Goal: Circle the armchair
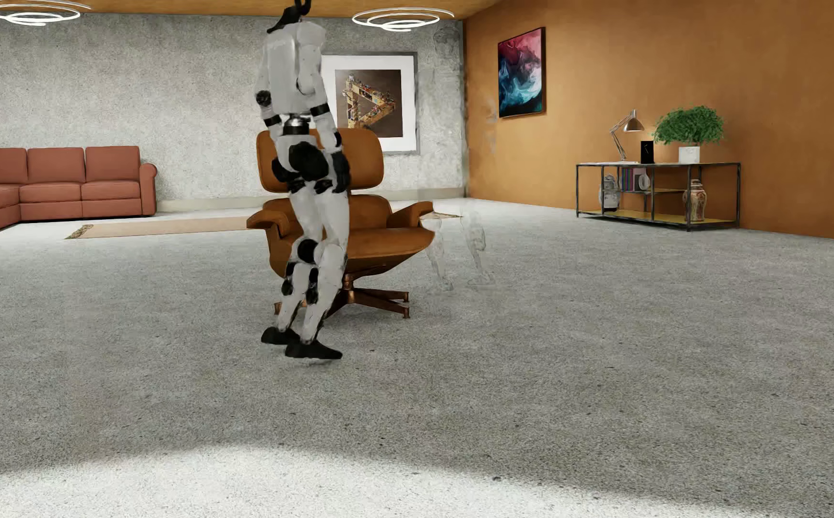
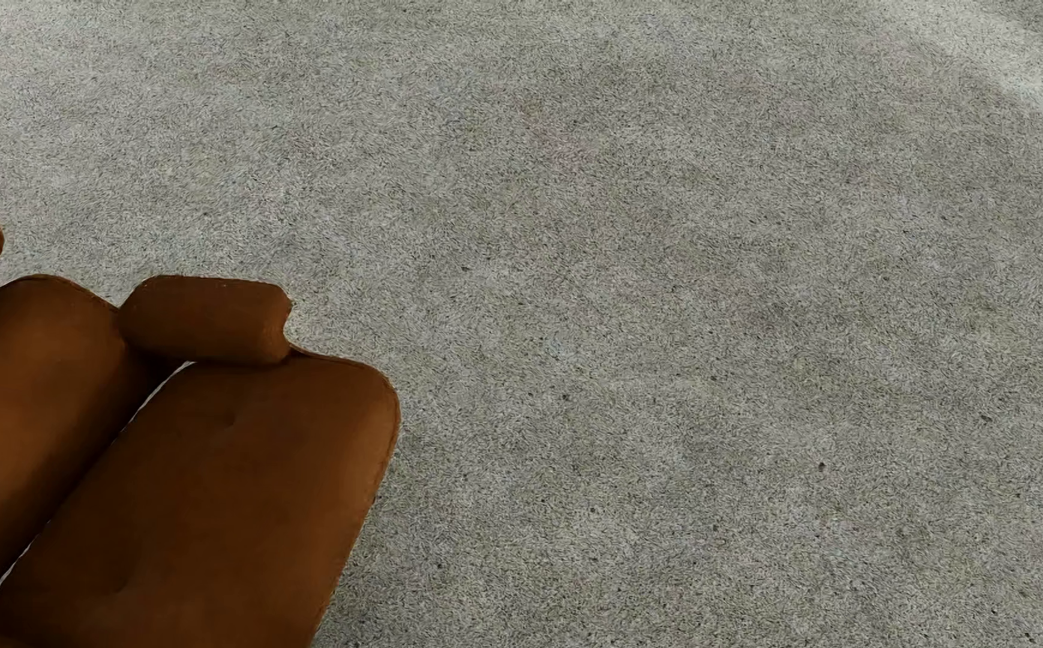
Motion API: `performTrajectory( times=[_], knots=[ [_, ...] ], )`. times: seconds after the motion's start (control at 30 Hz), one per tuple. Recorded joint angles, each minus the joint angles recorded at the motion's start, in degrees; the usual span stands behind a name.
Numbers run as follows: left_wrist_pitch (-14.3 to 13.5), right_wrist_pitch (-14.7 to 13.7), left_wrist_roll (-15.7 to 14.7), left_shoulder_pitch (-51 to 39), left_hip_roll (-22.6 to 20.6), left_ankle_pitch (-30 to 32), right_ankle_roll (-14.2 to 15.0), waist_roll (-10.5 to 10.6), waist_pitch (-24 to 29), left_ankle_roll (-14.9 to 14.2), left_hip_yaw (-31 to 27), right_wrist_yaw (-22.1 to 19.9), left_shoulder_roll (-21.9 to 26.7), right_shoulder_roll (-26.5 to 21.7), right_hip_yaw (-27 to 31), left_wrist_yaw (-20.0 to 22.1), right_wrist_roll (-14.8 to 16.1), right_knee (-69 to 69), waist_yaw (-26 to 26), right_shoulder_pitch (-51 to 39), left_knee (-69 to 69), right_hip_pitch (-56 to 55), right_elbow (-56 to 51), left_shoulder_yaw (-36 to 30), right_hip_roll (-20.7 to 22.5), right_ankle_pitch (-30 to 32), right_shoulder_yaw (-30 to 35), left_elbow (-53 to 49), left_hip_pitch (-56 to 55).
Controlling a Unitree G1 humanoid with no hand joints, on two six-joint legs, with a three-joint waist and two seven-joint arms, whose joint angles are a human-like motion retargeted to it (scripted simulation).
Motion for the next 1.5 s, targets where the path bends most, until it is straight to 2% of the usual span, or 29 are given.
performTrajectory(
  times=[0.1, 0.23, 0.43, 0.7, 0.8, 0.9, 0.93, 1.0, 1.07, 1.2, 1.33, 1.43, 1.5],
  knots=[
    [0.0, 0.0, 0.0, 1.0, 1.0, -1.9, 0.0, 0.7, -0.8, 0.0, 0.0, 0.0, -1.0, 0.2, 0.0, 0.0, 0.0, -1.1, -0.4, -1.5, -2.6, 1.1, -0.4, -2.8, 1.0, -1.3, -2.2, 1.1, 2.8],
    [0.0, 0.0, 0.0, 0.1, 1.2, -2.8, 0.0, 0.3, -0.8, 0.0, 0.0, 0.0, -0.2, 2.1, 0.0, 0.0, 0.0, -1.0, 0.0, -2.8, -3.9, 0.6, -2.1, -6.4, 0.7, -1.9, -1.5, 2.9, 4.5],
    [0.0, 0.0, 0.0, -1.3, 1.3, -4.6, 0.0, 0.6, -0.8, 0.0, 0.0, 0.0, 0.7, 4.1, 0.0, 0.0, 0.0, -0.6, -1.2, -2.0, -4.5, -0.2, -6.7, -4.0, 0.8, -2.5, 0.8, 3.5, 5.8],
    [0.0, 0.0, 0.0, -1.5, 2.3, -8.8, 0.0, 0.9, -1.6, 0.0, 0.0, 0.0, 1.2, 3.5, 0.0, 0.0, 0.0, 1.9, -4.1, -0.3, -3.4, -1.6, -1.5, -0.9, 2.6, -4.4, 1.8, 0.9, 6.6],
    [0.0, 0.0, 0.0, -1.6, 4.0, -7.1, 0.0, 1.0, -1.1, 0.0, 0.0, 0.0, 1.4, 3.2, 0.0, 0.0, 0.0, 1.7, -4.3, 0.2, 5.8, -0.2, 0.7, 1.0, 3.9, -6.4, 2.1, 0.7, 0.9],
    [0.0, 0.0, 0.0, -2.0, 6.0, 1.6, 0.0, 0.3, 0.5, 0.0, 0.0, 0.0, 1.3, 2.8, 0.0, 0.0, 0.0, 0.5, -2.2, 0.3, 26.5, 2.8, 2.1, 3.1, 4.3, -8.9, 3.1, 0.3, -11.0],
    [0.0, 0.0, 0.0, -1.9, 5.9, 0.6, 0.0, -0.3, 1.0, 0.0, 0.0, 0.0, 1.3, 2.5, 0.0, 0.0, 0.0, 0.1, -1.0, 0.5, 33.6, 4.1, 2.1, 3.8, 4.0, -9.6, 3.3, -0.3, -14.7],
    [0.0, 0.0, 0.0, -1.1, 4.7, -5.5, 0.0, -1.6, 1.7, 0.0, 0.0, 0.0, 1.3, 1.9, 0.0, 0.0, 0.0, 0.1, 1.8, 0.8, 44.4, 6.4, 1.7, 4.6, 3.1, -10.7, 3.3, -1.5, -20.7],
    [0.0, 0.0, 0.0, -0.1, 3.2, -6.6, 0.0, -2.8, 2.2, 0.0, 0.0, 0.0, 1.2, 1.4, 0.0, 0.0, 0.0, 0.6, 4.4, 0.8, 47.9, 8.1, 1.6, 4.8, 2.1, -11.8, 3.0, -1.9, -25.4],
    [0.0, 0.0, 0.0, 1.6, 0.9, -0.1, 0.0, -3.6, 3.0, 0.0, 0.0, 0.0, 0.9, 0.8, 0.0, 0.0, 0.0, 1.0, 8.1, -1.0, 37.6, 11.6, 1.7, 2.8, 0.4, -13.3, 2.7, 1.1, -30.7],
    [0.0, 0.0, 0.0, 2.9, 1.1, 8.2, 0.0, -3.0, 3.1, 0.0, 0.0, 0.0, 1.0, 1.4, 0.0, 0.0, 0.0, 0.4, 10.8, -3.1, 14.6, 15.8, 1.2, -0.4, -0.4, -13.0, 3.6, 4.7, -27.3],
    [0.0, 0.0, 0.0, 4.6, 2.4, 6.9, 0.0, -2.3, 1.4, 0.0, 0.0, 0.0, 1.2, 2.7, 0.0, 0.0, 0.0, 0.9, 12.7, -3.4, -2.3, 17.5, -1.0, -0.6, -0.6, -12.0, 4.7, 5.3, -20.1],
    [0.0, 0.0, 0.0, 5.9, 2.9, 8.2, 0.0, -1.8, -0.4, 0.0, 0.0, 0.0, 0.9, 3.8, 0.0, 0.0, 0.0, 0.9, 12.3, -2.6, -6.2, 19.1, -2.6, -1.1, -1.4, -10.6, 4.5, 6.6, -15.9]
  ],
)
